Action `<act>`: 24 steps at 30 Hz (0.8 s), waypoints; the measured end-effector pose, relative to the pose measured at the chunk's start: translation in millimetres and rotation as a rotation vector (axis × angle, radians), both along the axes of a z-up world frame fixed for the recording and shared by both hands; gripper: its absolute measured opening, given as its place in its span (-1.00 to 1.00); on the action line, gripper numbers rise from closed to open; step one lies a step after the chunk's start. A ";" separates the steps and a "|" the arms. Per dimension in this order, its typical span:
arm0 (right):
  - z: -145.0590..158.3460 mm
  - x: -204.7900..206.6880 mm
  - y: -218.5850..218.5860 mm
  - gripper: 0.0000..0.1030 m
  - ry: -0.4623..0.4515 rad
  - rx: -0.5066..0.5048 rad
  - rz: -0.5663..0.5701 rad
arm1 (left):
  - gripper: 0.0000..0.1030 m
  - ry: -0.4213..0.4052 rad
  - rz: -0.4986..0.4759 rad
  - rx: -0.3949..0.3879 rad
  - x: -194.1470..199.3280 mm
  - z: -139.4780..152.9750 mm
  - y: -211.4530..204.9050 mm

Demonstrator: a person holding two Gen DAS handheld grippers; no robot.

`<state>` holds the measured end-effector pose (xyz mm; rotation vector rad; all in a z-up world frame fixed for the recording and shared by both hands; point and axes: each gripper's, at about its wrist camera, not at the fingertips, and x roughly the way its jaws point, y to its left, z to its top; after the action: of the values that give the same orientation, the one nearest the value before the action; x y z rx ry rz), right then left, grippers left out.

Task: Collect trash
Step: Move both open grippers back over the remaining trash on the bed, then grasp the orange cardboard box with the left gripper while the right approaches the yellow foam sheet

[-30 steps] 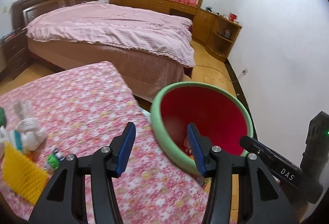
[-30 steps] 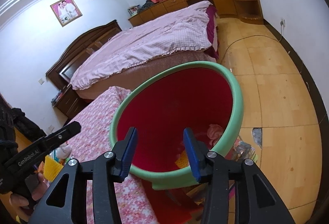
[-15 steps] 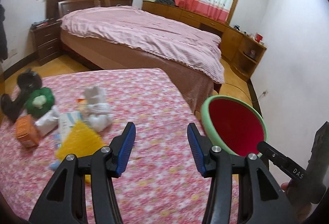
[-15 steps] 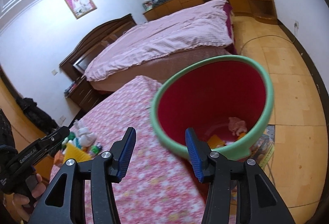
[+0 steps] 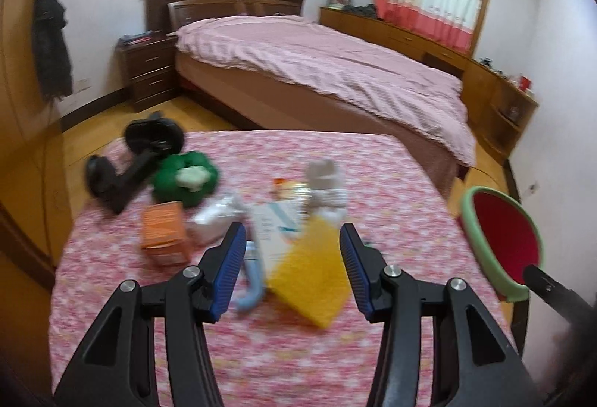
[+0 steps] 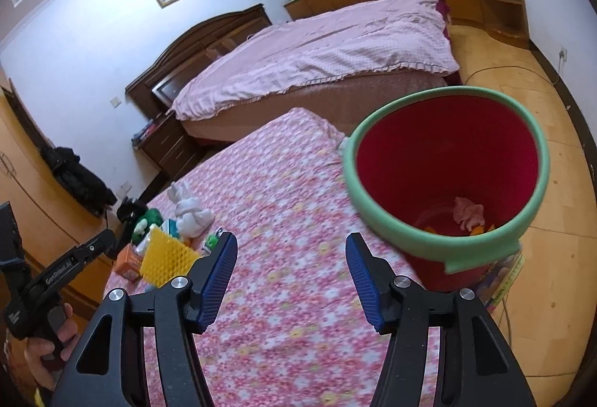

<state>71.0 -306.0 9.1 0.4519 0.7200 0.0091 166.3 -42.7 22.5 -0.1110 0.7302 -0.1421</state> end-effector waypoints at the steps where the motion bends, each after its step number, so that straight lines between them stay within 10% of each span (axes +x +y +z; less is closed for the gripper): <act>1: -1.0 1.6 3.5 0.20 0.003 -0.004 0.004 | 0.01 0.005 0.016 0.006 2.3 -2.1 7.0; 24: -32.5 37.3 54.7 0.21 0.117 -0.064 0.084 | 0.18 0.149 0.203 0.012 63.1 -79.2 89.8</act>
<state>108.3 -251.4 -23.4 0.3626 0.8513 0.0392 229.5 47.1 -56.8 -0.1850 0.8632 0.0649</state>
